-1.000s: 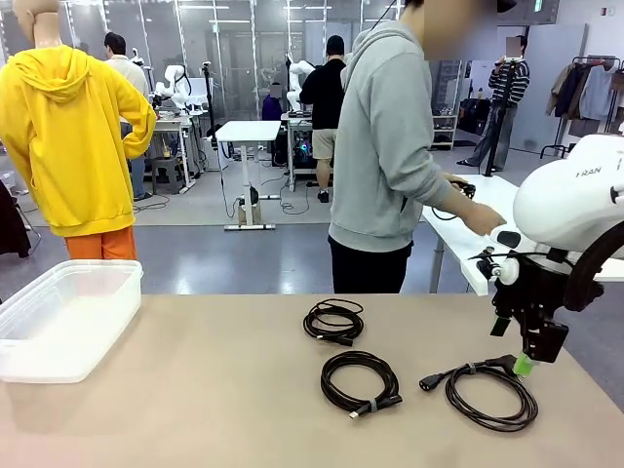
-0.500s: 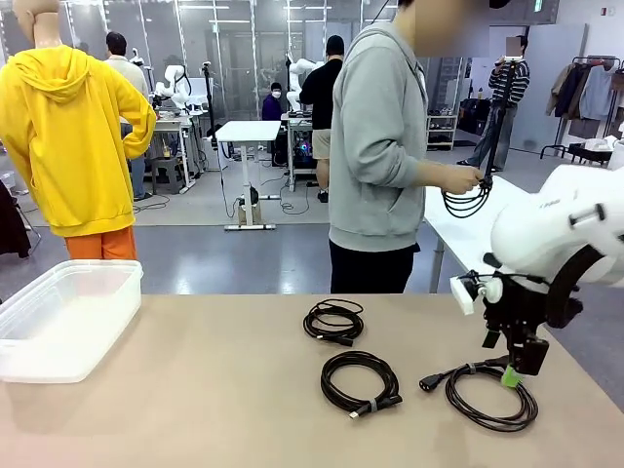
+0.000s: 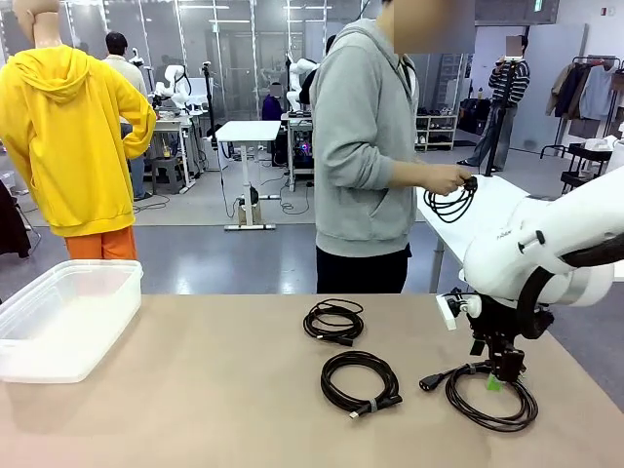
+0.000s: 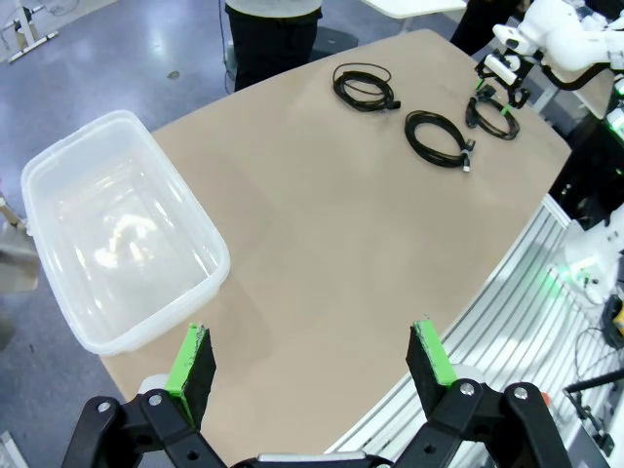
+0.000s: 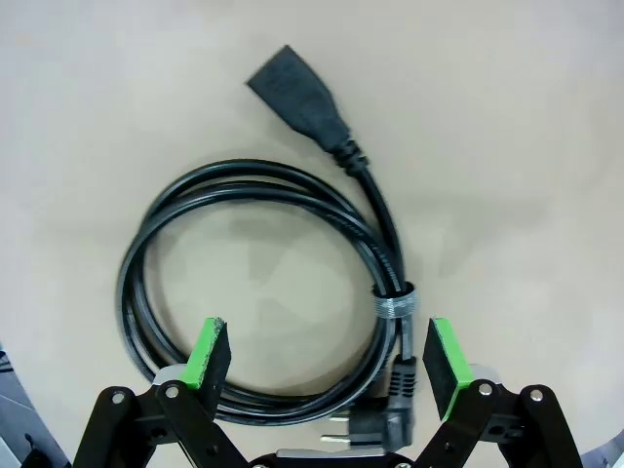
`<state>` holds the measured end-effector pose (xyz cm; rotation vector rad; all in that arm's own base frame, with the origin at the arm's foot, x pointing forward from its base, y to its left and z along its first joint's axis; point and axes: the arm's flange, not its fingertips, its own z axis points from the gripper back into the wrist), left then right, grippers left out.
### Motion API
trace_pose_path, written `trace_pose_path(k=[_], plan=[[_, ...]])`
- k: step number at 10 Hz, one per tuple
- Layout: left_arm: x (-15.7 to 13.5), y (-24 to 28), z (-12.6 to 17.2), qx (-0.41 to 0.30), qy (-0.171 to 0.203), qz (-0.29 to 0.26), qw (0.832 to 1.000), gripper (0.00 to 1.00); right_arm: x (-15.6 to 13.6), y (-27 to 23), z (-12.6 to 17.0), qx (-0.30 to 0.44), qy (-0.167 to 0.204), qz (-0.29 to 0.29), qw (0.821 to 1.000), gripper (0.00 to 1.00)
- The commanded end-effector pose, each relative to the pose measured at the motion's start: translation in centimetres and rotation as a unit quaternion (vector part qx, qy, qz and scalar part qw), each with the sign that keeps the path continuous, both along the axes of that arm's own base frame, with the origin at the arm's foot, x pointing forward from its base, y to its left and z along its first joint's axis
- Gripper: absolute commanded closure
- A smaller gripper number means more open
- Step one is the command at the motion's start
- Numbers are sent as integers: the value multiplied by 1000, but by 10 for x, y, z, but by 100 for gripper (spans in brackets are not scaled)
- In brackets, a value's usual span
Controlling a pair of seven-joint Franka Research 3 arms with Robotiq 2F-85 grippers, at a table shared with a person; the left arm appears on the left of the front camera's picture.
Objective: Organize and store the cables.
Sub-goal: Place the Power Cable into the Organizing box.
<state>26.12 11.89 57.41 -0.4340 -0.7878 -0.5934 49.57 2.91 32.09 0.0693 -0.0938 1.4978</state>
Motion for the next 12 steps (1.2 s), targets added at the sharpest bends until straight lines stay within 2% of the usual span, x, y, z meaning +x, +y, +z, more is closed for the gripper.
trace_pose_path(k=[1,6,7,8,9,10,12], plan=[[-1,-1,1,-1,-3,-5,1000,0,20,-2,-6,-2,-3,21,1000,0],[-1,-1,1,-1,-3,-5,1000,0,40,2,-16,-15,14,26,999,0],[-1,-1,1,-1,-3,-5,1000,0,40,2,-17,-22,18,27,999,24],[-1,-1,1,-1,-3,-5,1000,0,40,1,-18,-26,21,27,999,59],[-1,-1,1,-1,-3,-5,1000,0,40,1,-20,-25,24,26,999,59],[-1,-1,1,-1,-3,-5,1000,0,41,1,-21,-22,25,26,999,100],[-1,-1,1,-1,-3,-5,1000,0,41,2,-22,-18,24,25,999,100]])
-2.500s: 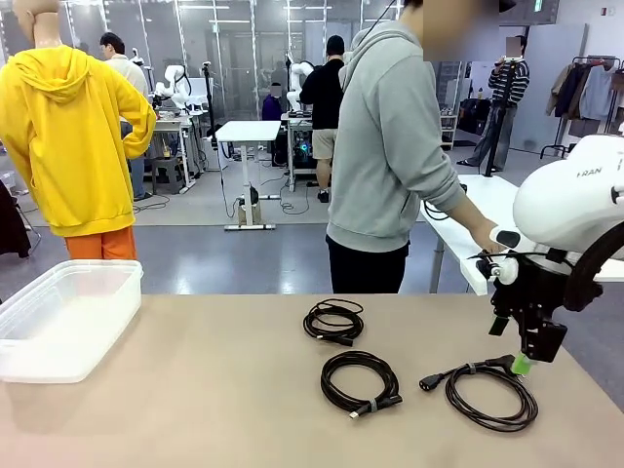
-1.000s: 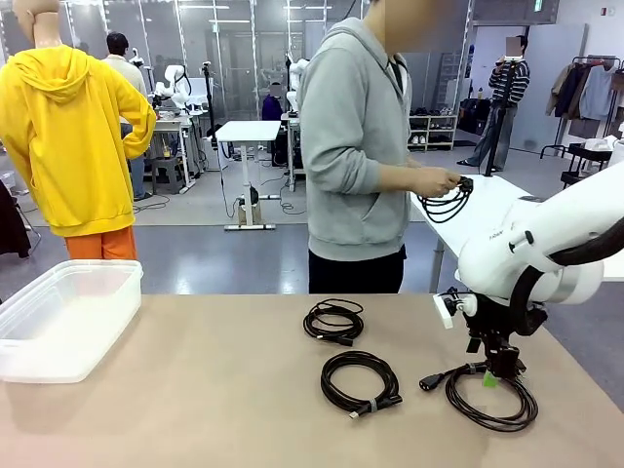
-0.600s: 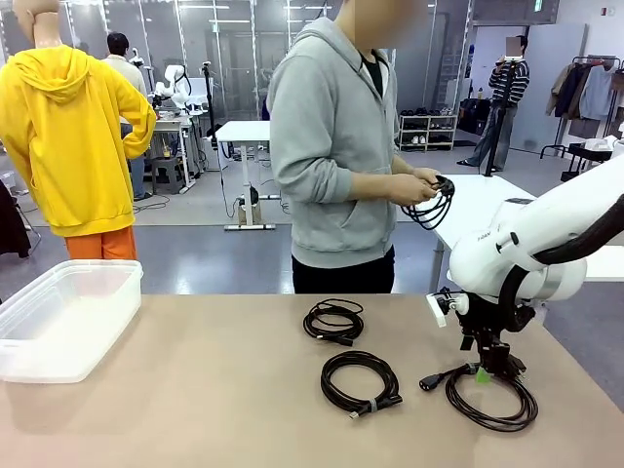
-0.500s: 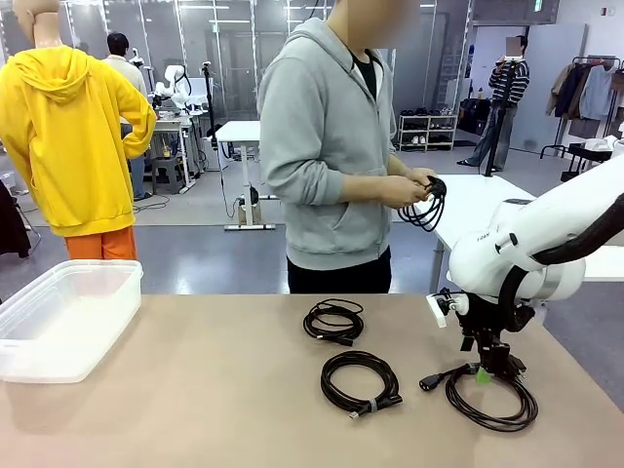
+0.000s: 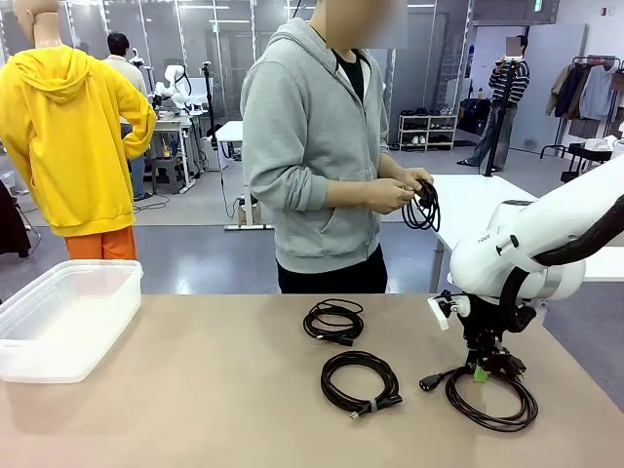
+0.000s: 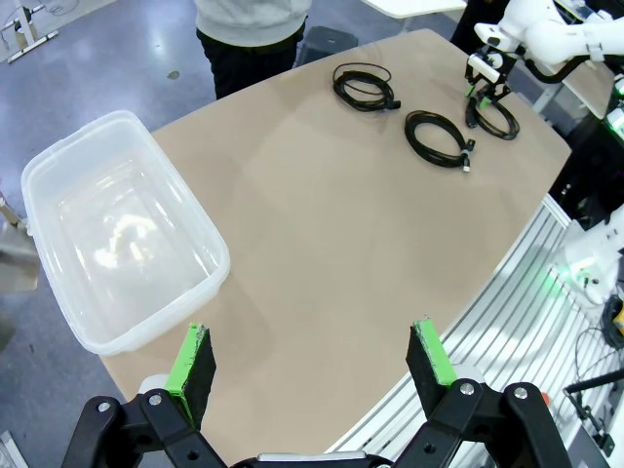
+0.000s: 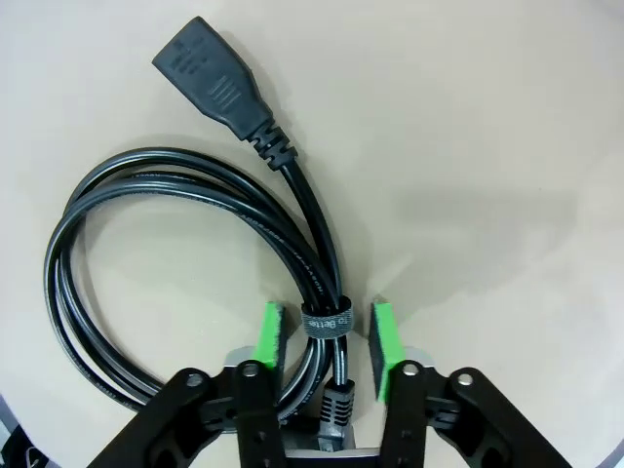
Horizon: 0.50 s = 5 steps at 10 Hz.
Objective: Organize and store the cables.
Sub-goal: Place the Power Cable into the Organizing box.
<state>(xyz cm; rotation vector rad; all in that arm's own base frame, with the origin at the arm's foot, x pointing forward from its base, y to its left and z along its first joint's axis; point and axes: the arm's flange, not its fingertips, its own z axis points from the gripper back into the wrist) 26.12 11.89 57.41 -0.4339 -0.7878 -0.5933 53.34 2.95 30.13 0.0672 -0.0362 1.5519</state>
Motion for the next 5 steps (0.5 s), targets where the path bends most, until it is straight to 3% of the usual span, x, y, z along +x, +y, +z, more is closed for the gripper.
trace_pose_path(k=[1,5], plan=[[-1,-1,1,-1,-3,-5,1000,0,3,3,0,0,4,-2,1000,97],[-1,-1,1,-1,-3,-5,1000,0,0,7,21,-3,15,-16,1000,100]])
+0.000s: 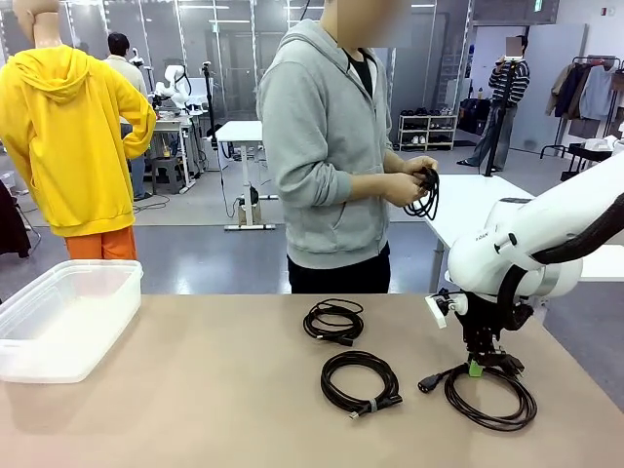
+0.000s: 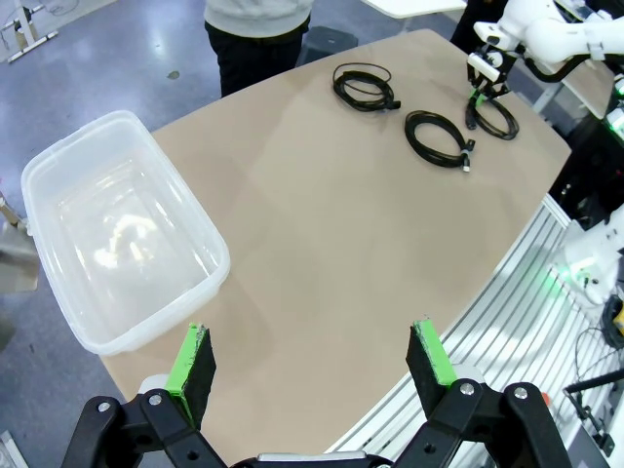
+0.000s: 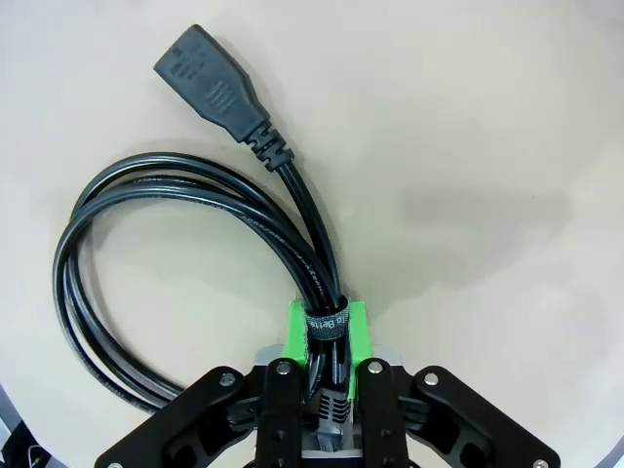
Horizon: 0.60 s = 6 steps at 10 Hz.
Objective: Organize and store the cables.
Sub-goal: Place the Power Cable into the Organizing box.
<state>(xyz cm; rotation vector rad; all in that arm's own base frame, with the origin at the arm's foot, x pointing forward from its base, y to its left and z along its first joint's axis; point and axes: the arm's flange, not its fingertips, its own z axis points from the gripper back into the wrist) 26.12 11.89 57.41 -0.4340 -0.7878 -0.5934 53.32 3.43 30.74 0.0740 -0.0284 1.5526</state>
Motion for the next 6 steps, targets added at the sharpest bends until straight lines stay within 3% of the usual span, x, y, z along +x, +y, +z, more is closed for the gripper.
trace_pose_path(k=[1,4,6], plan=[[-1,-1,1,-1,-3,-5,1000,0,-3,2,34,-4,20,-24,1000,100],[-1,-1,1,-1,-3,-5,1000,0,-9,13,93,-29,47,-58,997,100],[-1,-1,1,-1,-3,-5,1000,0,-13,25,106,-19,55,-86,995,100]])
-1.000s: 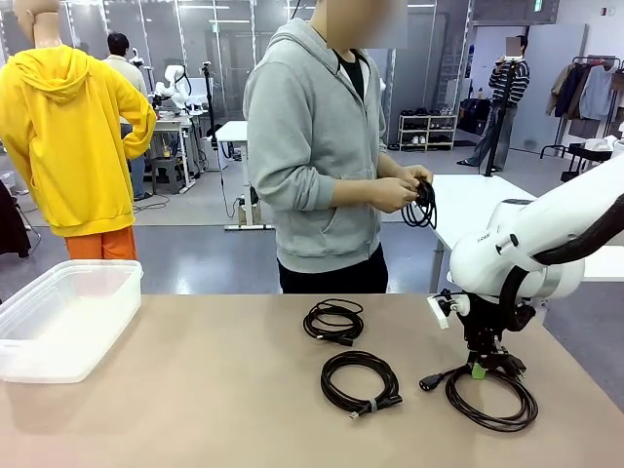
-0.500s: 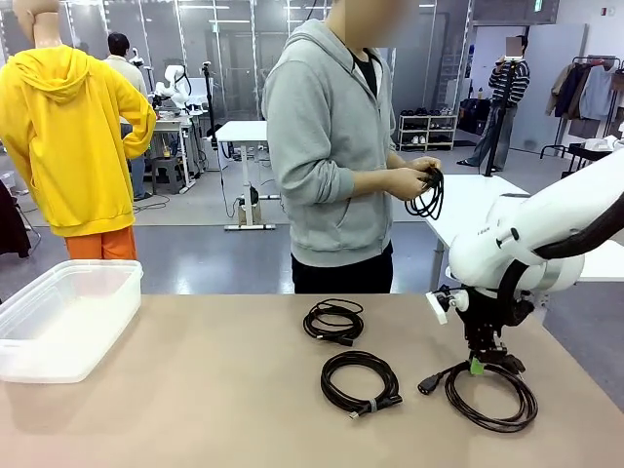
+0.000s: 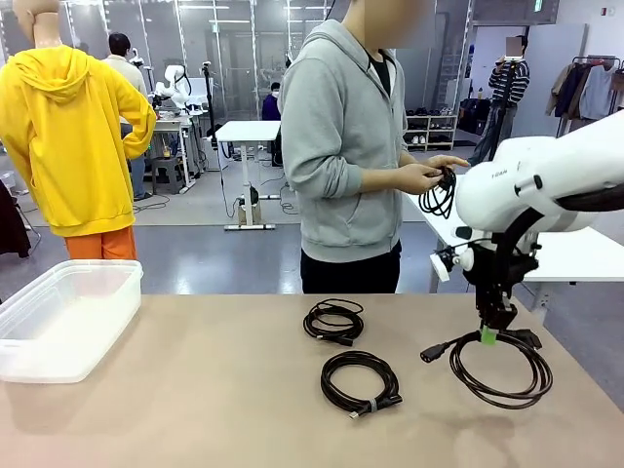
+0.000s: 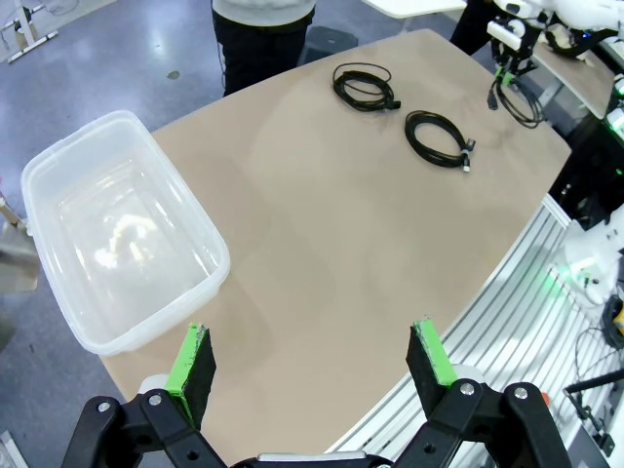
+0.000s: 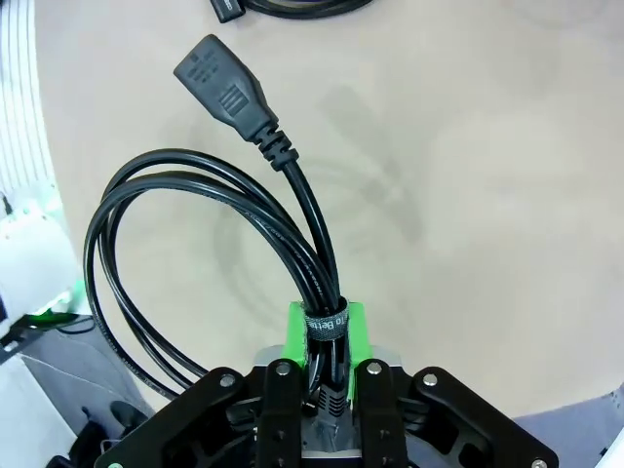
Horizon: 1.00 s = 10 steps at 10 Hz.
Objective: Organize and store the cables.
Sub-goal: Place the Power Cable into the Organizing box.
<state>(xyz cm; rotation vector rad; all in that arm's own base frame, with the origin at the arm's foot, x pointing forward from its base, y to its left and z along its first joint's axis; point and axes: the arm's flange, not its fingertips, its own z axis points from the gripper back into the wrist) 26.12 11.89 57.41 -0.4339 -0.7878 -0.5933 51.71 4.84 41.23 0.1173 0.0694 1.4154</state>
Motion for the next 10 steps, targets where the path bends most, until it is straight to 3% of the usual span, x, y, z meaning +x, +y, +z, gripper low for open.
trace_pose_path(k=[1,5,10], plan=[[-1,-1,1,-1,-3,-5,1000,0,1,21,10,3,-4,-33,999,100],[-1,-1,1,-1,-3,-5,1000,0,3,120,20,16,-14,-66,998,100],[-1,-1,1,-1,-3,-5,1000,0,26,292,7,18,-20,-33,999,100]])
